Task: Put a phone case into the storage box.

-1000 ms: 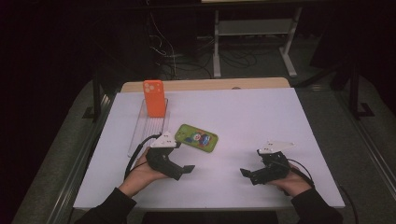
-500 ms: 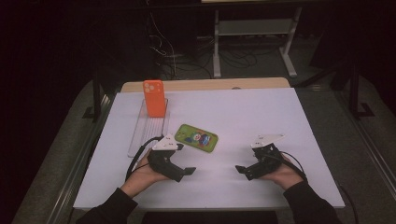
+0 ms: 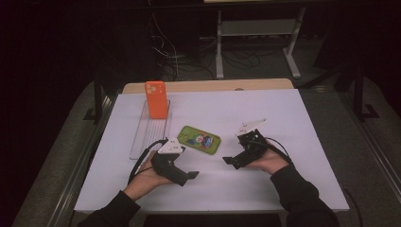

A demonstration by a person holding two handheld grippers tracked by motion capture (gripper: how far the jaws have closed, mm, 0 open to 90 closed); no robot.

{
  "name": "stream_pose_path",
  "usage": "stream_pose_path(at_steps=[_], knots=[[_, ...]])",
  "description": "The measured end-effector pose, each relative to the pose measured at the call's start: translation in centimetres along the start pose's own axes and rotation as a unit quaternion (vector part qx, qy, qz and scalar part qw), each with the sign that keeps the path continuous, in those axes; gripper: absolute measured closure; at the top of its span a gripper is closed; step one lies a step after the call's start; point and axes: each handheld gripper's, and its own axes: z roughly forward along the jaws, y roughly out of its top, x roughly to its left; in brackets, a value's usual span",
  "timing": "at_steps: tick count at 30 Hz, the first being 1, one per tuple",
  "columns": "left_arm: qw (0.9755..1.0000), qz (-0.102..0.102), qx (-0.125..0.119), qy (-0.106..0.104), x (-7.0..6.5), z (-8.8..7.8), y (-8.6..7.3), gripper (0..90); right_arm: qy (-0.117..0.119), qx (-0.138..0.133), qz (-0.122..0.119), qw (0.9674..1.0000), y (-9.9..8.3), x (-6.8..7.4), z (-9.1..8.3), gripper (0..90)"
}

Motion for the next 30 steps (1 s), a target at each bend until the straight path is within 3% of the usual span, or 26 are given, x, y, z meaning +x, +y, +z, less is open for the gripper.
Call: stream_pose_path(at_steps=[1,5,14,18,23,30], knots=[[1.0000,-0.008,-0.003,-0.001,0.0,0.0,0.0,0.0,0.002,0.000,-0.001,1.0000,0.3,0.0,0.1,0.0],[1.0000,-0.002,0.004,-0.003,0.0,0.0,-0.1,0.0,0.006,0.003,-0.009,0.9999,1.7,-0.1,0.7,0.0],[0.9999,-0.009,0.003,-0.005,0.1,0.0,-0.1,0.0,0.027,0.021,-0.018,0.9993,4.1,-0.6,2.4,0.0],[1.0000,-0.002,0.007,-0.005,0.2,-0.1,-0.1,0.0,0.028,0.033,-0.026,0.9987,4.8,-0.9,3.7,0.0],[0.9999,-0.011,0.004,-0.009,0.2,-0.2,0.0,0.0,0.017,0.056,-0.050,0.9970,5.5,-1.4,5.8,0.0],[0.9997,-0.019,-0.003,-0.012,0.2,-0.2,0.0,0.0,0.021,0.075,-0.053,0.9955,6.3,-2.1,8.1,0.0]])
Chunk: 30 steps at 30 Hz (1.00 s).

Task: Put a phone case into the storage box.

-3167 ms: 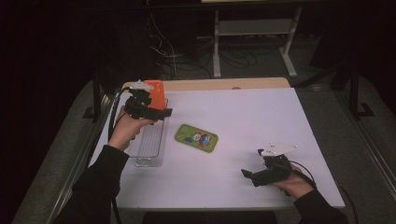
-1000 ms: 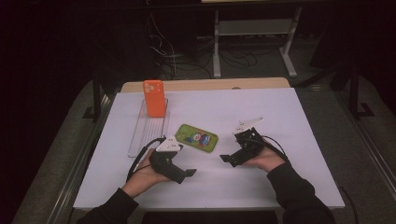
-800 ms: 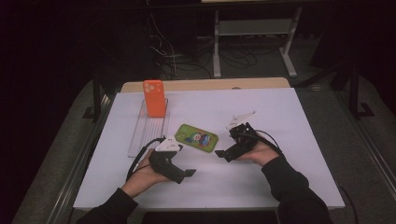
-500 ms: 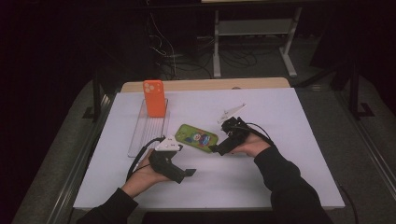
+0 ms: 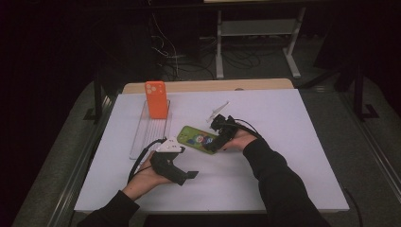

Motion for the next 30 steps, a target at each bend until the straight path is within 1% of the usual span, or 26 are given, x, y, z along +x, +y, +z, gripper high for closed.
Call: stream_pose_path(at_steps=[2,3,4,6,8,9,10,12,17,20,24,30], knots=[[1.0000,0.000,0.001,-0.001,0.0,-0.1,0.0,0.0,-0.002,0.007,0.004,1.0000,0.1,-0.2,0.5,0.0],[1.0000,-0.005,0.001,-0.001,0.0,-0.1,0.0,0.0,0.000,0.011,0.005,0.9999,0.1,-0.2,0.8,0.0],[1.0000,-0.001,0.001,-0.001,0.1,-0.1,0.0,0.0,0.000,0.014,0.003,0.9999,0.1,-0.3,1.1,0.0],[1.0000,-0.003,-0.001,-0.003,0.1,-0.1,0.0,0.0,0.001,0.019,0.004,0.9998,0.0,-0.4,1.6,0.0],[1.0000,-0.008,-0.004,-0.004,0.1,-0.1,0.0,0.0,0.003,0.023,0.003,0.9997,0.0,-0.3,1.9,0.0],[0.9999,-0.008,-0.005,-0.006,0.2,-0.2,0.0,0.0,0.001,0.027,0.002,0.9996,0.0,-0.3,2.1,0.0],[0.9999,-0.013,-0.007,-0.008,0.2,-0.2,0.0,0.0,0.001,0.029,-0.003,0.9996,0.0,-0.2,2.3,0.0],[0.9998,-0.013,-0.008,-0.009,0.2,-0.2,0.0,0.0,-0.003,0.037,-0.006,0.9993,0.0,-0.1,2.6,0.0],[0.9998,-0.012,-0.008,-0.010,0.2,-0.2,0.0,0.0,-0.005,0.044,-0.015,0.9989,0.1,-0.1,2.9,3.4],[0.9999,-0.012,-0.008,-0.010,0.2,-0.2,0.0,0.0,-0.002,0.046,-0.019,0.9988,0.1,0.0,3.1,5.1],[0.9998,-0.012,-0.008,-0.010,0.2,-0.2,0.0,0.0,-0.013,0.056,-0.031,0.9979,0.2,0.2,3.5,5.8],[0.9999,-0.011,-0.005,-0.009,0.2,-0.2,0.0,0.0,-0.015,0.059,-0.038,0.9974,0.3,0.5,3.4,8.9]])
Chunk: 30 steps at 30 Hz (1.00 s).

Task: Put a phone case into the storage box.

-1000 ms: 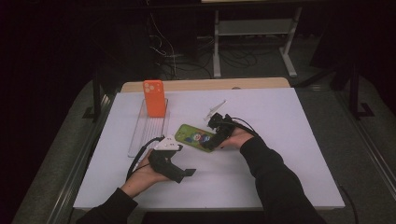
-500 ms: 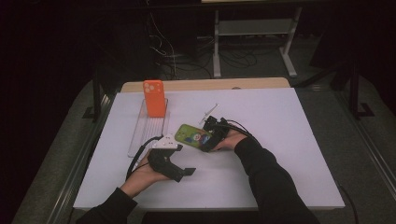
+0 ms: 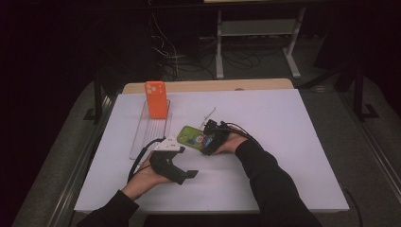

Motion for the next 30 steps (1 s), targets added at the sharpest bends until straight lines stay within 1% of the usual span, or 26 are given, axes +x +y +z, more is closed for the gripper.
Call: stream_pose_path(at_steps=[7,13,23,28,29,30], knots=[[1.0000,0.000,0.001,0.000,0.0,0.0,0.0,0.0,0.004,0.001,-0.011,0.9999,0.1,0.1,-0.1,13.9],[1.0000,0.001,0.001,0.001,0.0,0.0,0.0,0.0,0.004,0.004,-0.008,1.0000,0.1,0.2,-0.2,14.7],[1.0000,-0.001,0.000,0.000,0.0,0.0,0.0,0.0,0.003,0.000,-0.006,1.0000,0.0,0.1,-0.3,15.2],[1.0000,-0.001,0.000,-0.001,0.0,0.0,0.0,0.0,0.008,-0.010,-0.006,0.9999,0.0,0.1,-1.1,15.2],[1.0000,-0.005,0.000,-0.001,0.0,0.0,0.0,0.0,0.008,-0.013,-0.004,0.9999,-0.1,0.0,-1.3,15.2],[1.0000,-0.005,0.000,-0.001,0.0,0.0,0.0,0.0,0.004,-0.016,-0.005,0.9999,-0.1,0.0,-1.7,15.2]])
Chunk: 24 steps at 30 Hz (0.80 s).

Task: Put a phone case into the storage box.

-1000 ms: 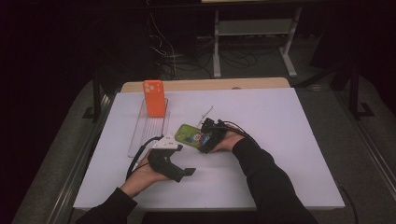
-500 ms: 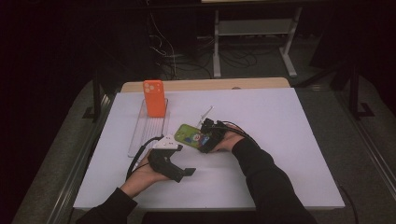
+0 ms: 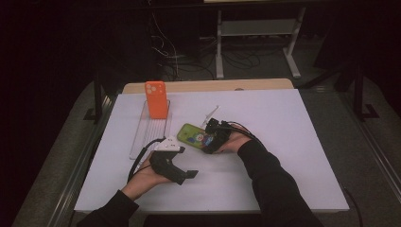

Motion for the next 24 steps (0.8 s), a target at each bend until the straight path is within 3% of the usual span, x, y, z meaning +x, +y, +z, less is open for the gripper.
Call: stream_pose_path(at_steps=[4,10,12,15,21,23,24], knots=[[1.0000,0.006,-0.001,-0.001,0.1,0.0,0.0,0.0,-0.008,-0.004,-0.001,1.0000,-0.4,-0.1,-1.2,15.2],[0.9999,0.013,0.006,0.002,0.2,-0.1,0.0,0.0,-0.003,-0.011,-0.001,0.9999,-1.5,-0.3,-3.2,15.2],[1.0000,0.004,-0.001,0.001,0.0,0.0,0.0,0.0,-0.007,-0.013,-0.004,0.9999,-1.9,-0.3,-3.7,15.2],[0.9998,0.016,0.010,0.003,0.1,0.0,0.0,0.0,-0.008,-0.019,-0.005,0.9998,-2.8,-0.4,-4.7,15.2],[0.9997,0.019,-0.001,0.015,0.1,-0.6,0.8,0.0,-0.015,-0.028,-0.007,0.9995,-4.5,-0.4,-6.4,15.2],[0.9992,0.036,0.006,0.018,0.3,-0.9,1.3,0.0,-0.012,-0.031,-0.010,0.9994,-5.0,-0.5,-6.9,15.2],[0.9993,0.033,0.004,0.017,0.4,-1.0,1.5,0.0,-0.008,-0.032,-0.011,0.9994,-5.3,-0.5,-7.1,15.2]])
